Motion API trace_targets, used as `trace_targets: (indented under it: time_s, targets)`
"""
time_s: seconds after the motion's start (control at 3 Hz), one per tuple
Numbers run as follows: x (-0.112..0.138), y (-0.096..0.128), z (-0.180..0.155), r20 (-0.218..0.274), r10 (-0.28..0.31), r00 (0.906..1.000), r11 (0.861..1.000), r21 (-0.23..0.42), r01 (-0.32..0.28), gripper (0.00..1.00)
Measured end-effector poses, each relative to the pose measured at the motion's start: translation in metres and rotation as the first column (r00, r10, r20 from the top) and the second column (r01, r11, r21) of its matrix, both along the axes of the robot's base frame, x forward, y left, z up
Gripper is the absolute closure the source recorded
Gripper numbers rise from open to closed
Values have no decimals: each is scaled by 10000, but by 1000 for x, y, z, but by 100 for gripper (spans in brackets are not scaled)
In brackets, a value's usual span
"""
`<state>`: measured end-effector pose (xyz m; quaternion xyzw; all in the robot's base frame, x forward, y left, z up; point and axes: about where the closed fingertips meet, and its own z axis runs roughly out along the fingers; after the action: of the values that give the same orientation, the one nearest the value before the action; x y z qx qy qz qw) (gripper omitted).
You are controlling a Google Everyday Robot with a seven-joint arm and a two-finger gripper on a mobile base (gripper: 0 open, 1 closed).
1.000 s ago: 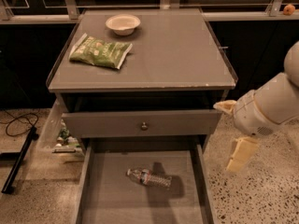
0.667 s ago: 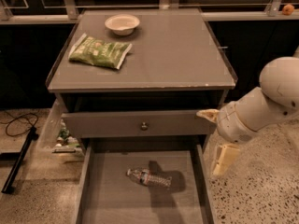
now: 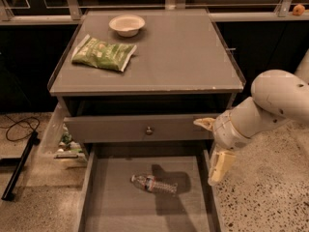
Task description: Pick water bottle from middle drawer and place on counter
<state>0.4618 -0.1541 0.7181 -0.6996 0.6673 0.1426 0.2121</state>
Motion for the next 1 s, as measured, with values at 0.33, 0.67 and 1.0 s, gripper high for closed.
trace_targets:
  time_s: [0.33,0.67,1.0]
  targets:
    - [1,9,-17,-189,39,9998,9988,480,-30,0]
    - [0,33,-58,-306,76,9995,9893,1459,-30,0]
    - [3,61,-101,-34,199,9998,9732,2293,-185,0]
